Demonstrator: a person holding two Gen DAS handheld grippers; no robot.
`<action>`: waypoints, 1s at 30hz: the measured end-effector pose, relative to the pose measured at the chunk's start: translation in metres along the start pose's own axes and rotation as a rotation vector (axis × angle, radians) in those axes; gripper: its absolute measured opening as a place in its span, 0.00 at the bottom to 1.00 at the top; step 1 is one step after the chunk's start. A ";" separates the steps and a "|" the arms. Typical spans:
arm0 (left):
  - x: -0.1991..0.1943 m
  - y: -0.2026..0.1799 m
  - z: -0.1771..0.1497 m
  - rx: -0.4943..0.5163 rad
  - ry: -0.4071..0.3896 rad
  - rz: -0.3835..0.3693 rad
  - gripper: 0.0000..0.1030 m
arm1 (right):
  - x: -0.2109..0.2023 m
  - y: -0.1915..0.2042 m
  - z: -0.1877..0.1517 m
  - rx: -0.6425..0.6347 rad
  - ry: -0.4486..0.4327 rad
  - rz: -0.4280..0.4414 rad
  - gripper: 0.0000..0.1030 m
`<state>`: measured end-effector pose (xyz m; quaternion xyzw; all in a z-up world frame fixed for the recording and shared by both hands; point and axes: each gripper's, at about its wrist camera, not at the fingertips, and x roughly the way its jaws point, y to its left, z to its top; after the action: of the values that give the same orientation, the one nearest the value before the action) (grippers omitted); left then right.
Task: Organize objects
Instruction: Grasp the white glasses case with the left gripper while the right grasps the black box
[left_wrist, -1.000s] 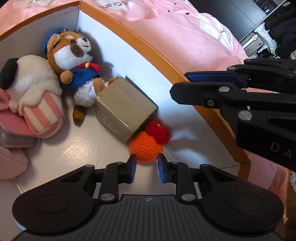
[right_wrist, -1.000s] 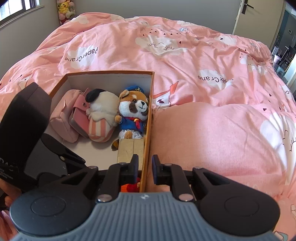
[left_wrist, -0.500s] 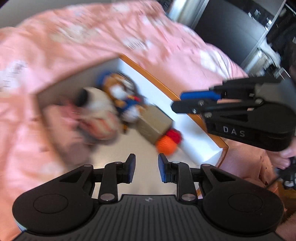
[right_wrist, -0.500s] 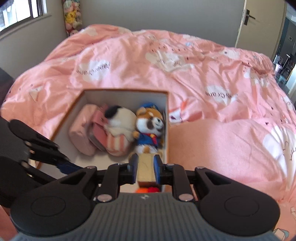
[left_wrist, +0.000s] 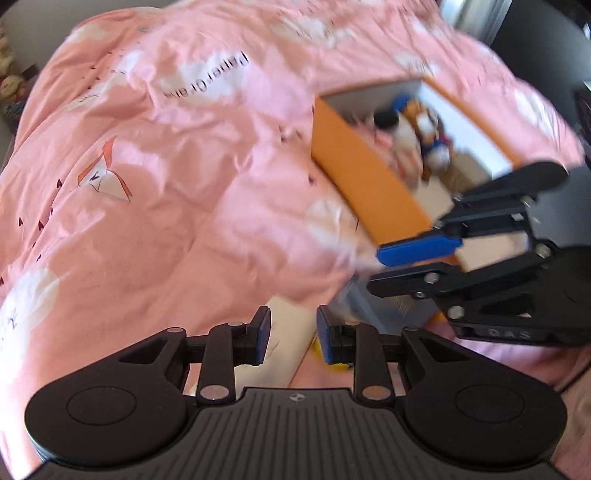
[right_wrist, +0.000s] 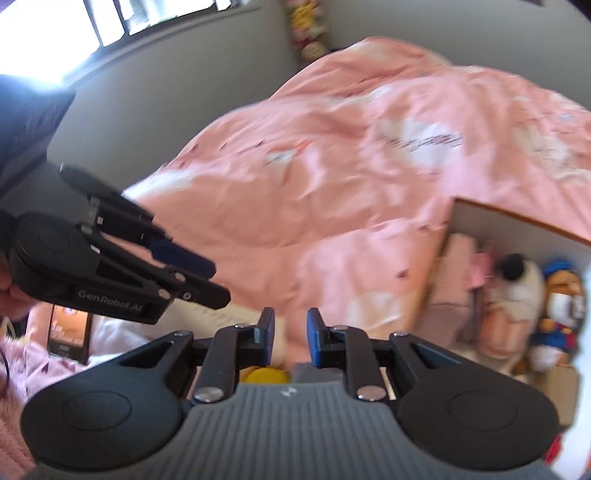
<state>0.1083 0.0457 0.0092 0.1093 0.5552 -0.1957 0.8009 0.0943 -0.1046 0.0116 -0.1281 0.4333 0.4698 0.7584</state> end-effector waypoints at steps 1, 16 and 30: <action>0.005 0.002 -0.003 0.037 0.030 0.001 0.37 | 0.010 0.005 0.001 -0.007 0.029 0.011 0.20; 0.097 -0.007 0.006 0.413 0.396 0.014 0.72 | 0.062 -0.010 -0.008 -0.054 0.208 -0.044 0.38; 0.105 -0.002 -0.004 0.374 0.431 -0.015 0.67 | 0.054 -0.017 0.003 -0.210 0.263 -0.067 0.44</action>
<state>0.1363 0.0250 -0.0897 0.2904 0.6676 -0.2729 0.6289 0.1200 -0.0794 -0.0327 -0.2814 0.4728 0.4661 0.6928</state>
